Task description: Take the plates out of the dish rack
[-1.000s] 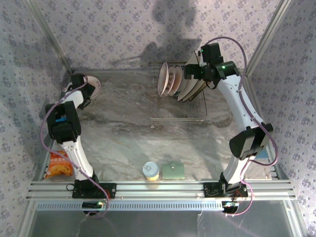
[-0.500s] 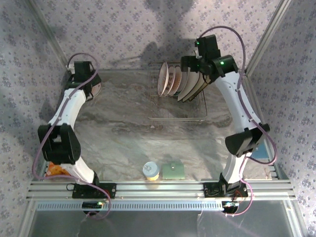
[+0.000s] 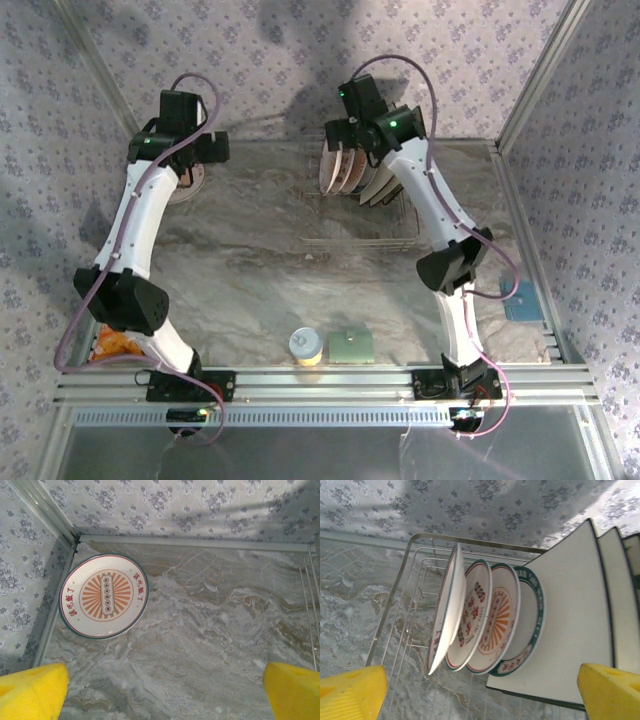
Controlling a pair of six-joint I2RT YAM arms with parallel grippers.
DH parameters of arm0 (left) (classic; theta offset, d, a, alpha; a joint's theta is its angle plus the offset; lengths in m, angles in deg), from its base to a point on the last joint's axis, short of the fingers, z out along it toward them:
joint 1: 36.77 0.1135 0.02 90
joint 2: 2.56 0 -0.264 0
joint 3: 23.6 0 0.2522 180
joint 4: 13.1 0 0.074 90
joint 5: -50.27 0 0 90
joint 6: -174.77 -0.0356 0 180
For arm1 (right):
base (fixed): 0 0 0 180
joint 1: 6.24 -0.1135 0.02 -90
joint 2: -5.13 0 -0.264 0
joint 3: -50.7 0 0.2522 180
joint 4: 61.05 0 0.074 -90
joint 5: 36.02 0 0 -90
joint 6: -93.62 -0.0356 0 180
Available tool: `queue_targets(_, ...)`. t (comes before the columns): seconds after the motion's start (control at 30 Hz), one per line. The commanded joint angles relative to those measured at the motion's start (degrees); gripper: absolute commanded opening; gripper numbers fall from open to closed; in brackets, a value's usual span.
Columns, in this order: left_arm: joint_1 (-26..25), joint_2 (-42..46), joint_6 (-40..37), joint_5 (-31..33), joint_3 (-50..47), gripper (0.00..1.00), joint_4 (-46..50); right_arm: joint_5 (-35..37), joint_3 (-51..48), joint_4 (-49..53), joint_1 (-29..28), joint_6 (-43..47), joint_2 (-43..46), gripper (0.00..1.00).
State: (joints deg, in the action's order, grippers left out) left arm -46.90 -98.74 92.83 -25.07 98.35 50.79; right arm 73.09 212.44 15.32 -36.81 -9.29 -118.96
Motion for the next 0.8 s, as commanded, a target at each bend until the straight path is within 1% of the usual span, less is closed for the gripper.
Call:
queue_targets(0.0,0.11,-1.33,-2.42,-1.2,2.12,0.99,5.39,0.92,4.98,1.34,-0.78,-1.24,-4.77,1.0)
queue_targets(0.17,0.1,-1.79,-2.34,-2.32,1.07,0.99,4.28,1.59,8.32,-0.57,-1.61,-1.46,-11.19,0.94)
queue_targets(0.27,0.1,-1.91,-2.26,-2.85,0.16,0.99,3.02,2.27,8.39,-2.41,-1.72,-1.77,-13.6,0.89)
queue_targets(0.37,0.11,-1.74,-2.38,-2.88,-1.01,0.99,1.93,3.5,8.36,-4.85,-1.94,-2.3,-15.73,0.87)
queue_targets(0.47,0.11,-1.47,-2.43,-3.19,-1.8,0.99,1.19,4.95,8.36,-6.98,-2.32,-2.21,-17.58,0.83)
queue_targets(0.77,0.09,-0.5,-2.0,-4.54,-4.09,0.99,-0.98,5.67,8.32,-10.12,-2.04,-2.56,-20.26,0.67)
